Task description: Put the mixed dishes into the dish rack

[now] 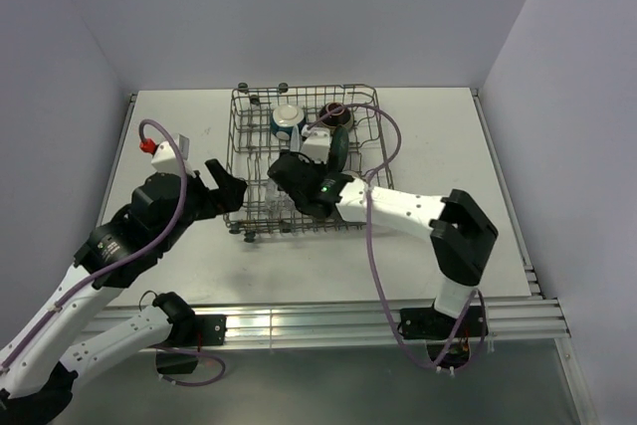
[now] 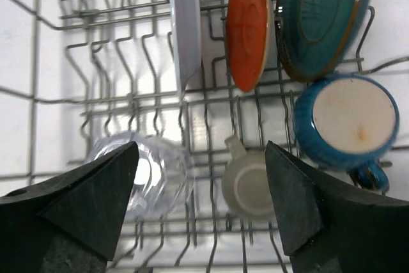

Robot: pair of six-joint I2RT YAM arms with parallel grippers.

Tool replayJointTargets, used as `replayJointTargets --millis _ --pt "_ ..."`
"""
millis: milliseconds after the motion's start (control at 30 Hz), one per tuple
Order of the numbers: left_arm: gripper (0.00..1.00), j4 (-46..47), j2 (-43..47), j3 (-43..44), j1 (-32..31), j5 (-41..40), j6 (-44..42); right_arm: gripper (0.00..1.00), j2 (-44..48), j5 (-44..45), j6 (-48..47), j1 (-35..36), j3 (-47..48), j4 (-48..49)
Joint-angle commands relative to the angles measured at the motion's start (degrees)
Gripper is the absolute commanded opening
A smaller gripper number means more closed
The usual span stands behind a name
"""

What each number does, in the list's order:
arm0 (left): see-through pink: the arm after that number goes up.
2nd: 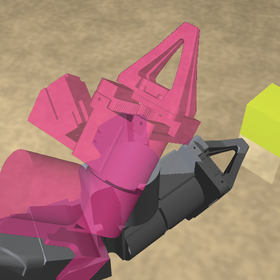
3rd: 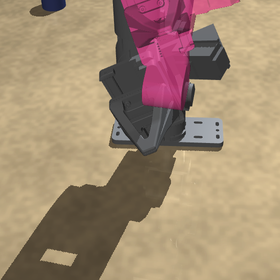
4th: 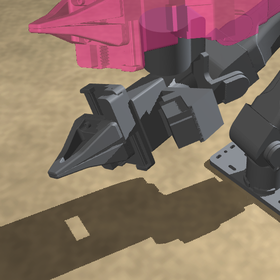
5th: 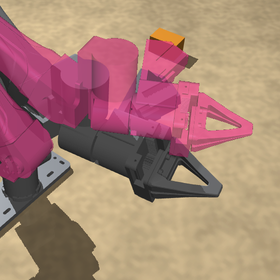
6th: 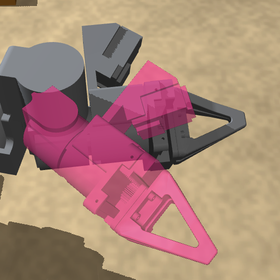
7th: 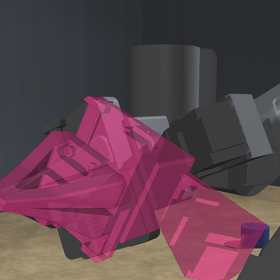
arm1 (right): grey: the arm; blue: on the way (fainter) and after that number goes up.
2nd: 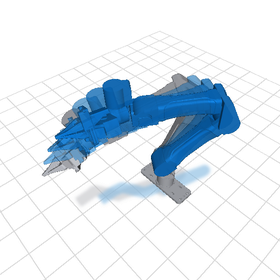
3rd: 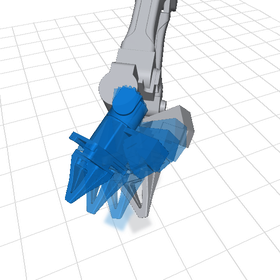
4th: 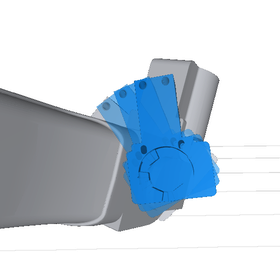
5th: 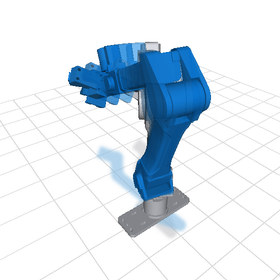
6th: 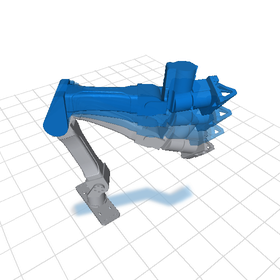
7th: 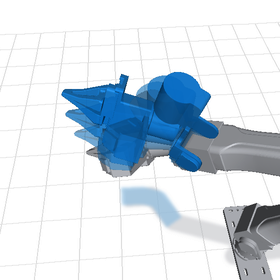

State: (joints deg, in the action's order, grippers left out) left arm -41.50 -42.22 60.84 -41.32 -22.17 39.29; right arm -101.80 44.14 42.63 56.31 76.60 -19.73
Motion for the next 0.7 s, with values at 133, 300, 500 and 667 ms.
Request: replayJointTargets --millis 133,300,500,667 --pt "0.99 2.91 2.14 -6.42 0.28 4.77 3.95 0.95 14.15 -0.88 3.25 3.88 -7.94 -3.04" --pt "0.99 3.97 5.30 -10.21 0.28 8.45 7.03 0.97 21.02 -2.22 4.99 7.14 -15.50 -3.04" --pt "0.99 4.93 9.34 -14.69 0.28 12.77 10.10 0.98 29.10 -1.16 8.68 11.80 -25.17 -2.51" --pt "0.99 5.46 13.90 -18.73 0.19 16.98 12.56 0.98 34.47 -0.55 12.99 14.78 -31.93 -3.12"
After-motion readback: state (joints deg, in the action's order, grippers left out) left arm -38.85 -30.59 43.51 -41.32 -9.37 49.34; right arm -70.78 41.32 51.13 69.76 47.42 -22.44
